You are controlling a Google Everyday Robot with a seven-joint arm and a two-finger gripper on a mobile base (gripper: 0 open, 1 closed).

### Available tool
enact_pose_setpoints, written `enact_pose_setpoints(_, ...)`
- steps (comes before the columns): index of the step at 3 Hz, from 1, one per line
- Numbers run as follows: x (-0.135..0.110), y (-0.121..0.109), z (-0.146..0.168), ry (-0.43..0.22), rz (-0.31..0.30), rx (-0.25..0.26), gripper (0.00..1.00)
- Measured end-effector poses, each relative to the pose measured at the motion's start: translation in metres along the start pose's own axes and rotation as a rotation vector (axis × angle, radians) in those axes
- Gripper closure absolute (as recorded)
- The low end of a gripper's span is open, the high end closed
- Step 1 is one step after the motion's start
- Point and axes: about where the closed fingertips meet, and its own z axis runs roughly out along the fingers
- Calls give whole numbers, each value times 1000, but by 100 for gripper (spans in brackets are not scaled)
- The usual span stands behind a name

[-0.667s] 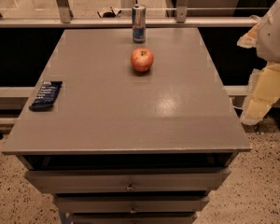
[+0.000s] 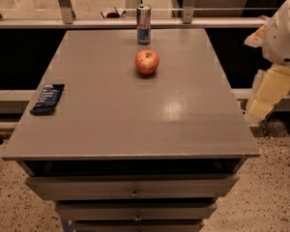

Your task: Move apple near rxbar blueberry

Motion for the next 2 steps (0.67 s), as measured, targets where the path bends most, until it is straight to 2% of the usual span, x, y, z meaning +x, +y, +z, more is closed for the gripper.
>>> enact_pose_setpoints(1, -1, -46, 33, -104, 41, 46, 0)
enact_pose_setpoints(2, -17, -114, 84, -234, 101, 68, 0)
